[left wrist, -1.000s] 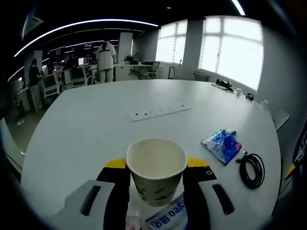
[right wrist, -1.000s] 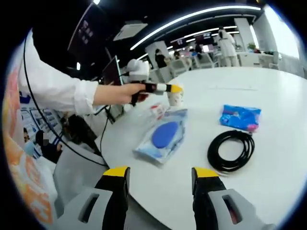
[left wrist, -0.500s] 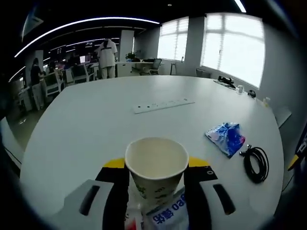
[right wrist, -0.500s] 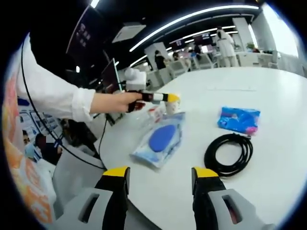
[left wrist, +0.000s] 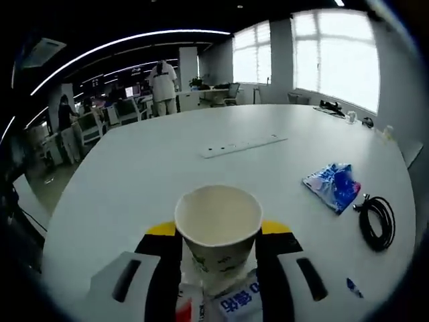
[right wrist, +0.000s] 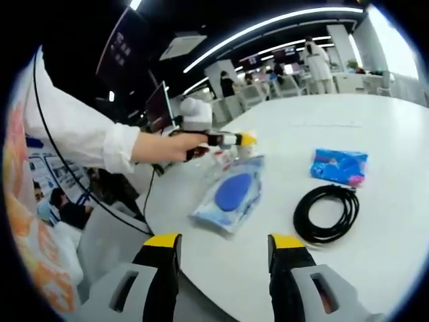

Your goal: Arrange the tabletop items into an orderly group along one side of the table until the central work area is clear of visible clutter.

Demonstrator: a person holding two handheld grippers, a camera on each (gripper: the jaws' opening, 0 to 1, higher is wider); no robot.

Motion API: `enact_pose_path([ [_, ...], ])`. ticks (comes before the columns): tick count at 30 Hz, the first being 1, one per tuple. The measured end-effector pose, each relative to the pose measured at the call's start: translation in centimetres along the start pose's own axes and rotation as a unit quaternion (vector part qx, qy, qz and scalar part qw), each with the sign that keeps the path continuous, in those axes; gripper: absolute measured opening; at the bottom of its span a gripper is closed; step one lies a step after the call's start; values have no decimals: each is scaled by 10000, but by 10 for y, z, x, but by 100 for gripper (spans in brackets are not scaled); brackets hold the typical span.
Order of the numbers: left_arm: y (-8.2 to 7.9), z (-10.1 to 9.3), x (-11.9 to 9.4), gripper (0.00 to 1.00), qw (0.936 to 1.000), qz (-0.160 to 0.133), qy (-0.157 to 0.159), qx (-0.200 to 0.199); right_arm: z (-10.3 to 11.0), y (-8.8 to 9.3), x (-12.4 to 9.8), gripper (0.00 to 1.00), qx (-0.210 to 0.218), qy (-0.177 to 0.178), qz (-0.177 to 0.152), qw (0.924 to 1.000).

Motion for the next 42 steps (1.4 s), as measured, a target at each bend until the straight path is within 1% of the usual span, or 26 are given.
enact_pose_path([
  [1,0,-1,1,42,10000,-32,14,-78,1,0,0,52,11,-10,-5,10000],
  [2,1,-5,4,42,9996,-21,119,-252,1,0,0,52,19,-14,-5,10000],
  [3,3,-7,5,42,9993,72,159,-345,2,1,0,52,35,-17,1,10000],
  [4,3,-7,5,42,9996,35,109,-254,2,1,1,52,38,-20,-3,10000],
  [5,5,-7,5,42,9998,128,69,-136,3,1,1,52,56,-26,-4,10000],
  [9,8,-11,5,43,9995,191,226,-102,5,0,3,53,99,-69,-17,9999],
  [13,10,-11,2,43,9993,256,257,-73,7,0,7,53,118,-137,16,9998],
  [15,9,-9,-1,48,9993,222,278,-84,8,0,9,53,135,-179,36,9997],
  [16,7,-12,-2,55,9984,101,441,-342,9,0,10,54,142,-204,48,9997],
  [17,6,-13,-4,61,9973,10,513,-517,9,0,11,54,141,-213,57,9997],
  [18,5,-13,-6,65,9968,-18,520,-608,10,0,12,54,132,-223,70,9996],
  [19,5,-11,-12,68,9979,-14,455,-464,11,-1,12,54,118,-232,79,9996],
  [20,4,-11,-19,69,9987,-89,402,-310,11,-1,12,55,98,-246,82,9996],
  [21,4,-11,-21,71,9987,-99,395,-292,12,0,13,55,82,-254,84,9996],
  [22,5,-12,-30,77,9987,-159,382,-298,12,0,13,56,71,-253,95,9996],
  [24,6,-15,-47,87,9978,-363,369,-426,10,3,15,63,122,-223,100,9996],
  [25,9,-15,-57,91,9963,-445,379,-627,9,4,15,66,142,-195,94,9997],
  [26,10,-16,-66,94,9958,-476,342,-703,9,4,15,69,134,-167,87,9997],
  [28,15,-16,-88,99,9958,-540,262,-693,8,4,14,69,44,-141,76,9999],
  [29,18,-16,-101,99,9961,-552,183,-663,8,4,14,70,-8,-125,72,9999],
  [30,19,-16,-105,100,9962,-548,147,-662,8,4,13,71,-40,-115,73,9999],
  [31,21,-15,-118,100,9961,-548,74,-686,8,4,12,71,-51,-105,79,9999],
  [33,24,-15,-133,100,9956,-556,17,-752,7,5,11,72,-87,-32,79,9999],
  [36,27,-16,-162,100,9953,-562,-156,-777,4,8,10,72,-162,69,107,9998],
  [40,30,-20,-186,100,9919,-632,-277,-1068,-1,15,7,72,-106,115,118,9998],
  [42,30,-25,-194,100,9915,-631,-321,-1094,-1,18,6,71,-140,154,120,9997],
])
Point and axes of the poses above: the point that each gripper's makers call its tool centre point, and the gripper's own axes: x roughly forward along the fingers, z roughly to its left, y roughly out of its underside, the point moved 9 cm from there along -x, roughly backward along the fingers, and after that the axes turned 9 degrees about x, right-handed, at the moved point
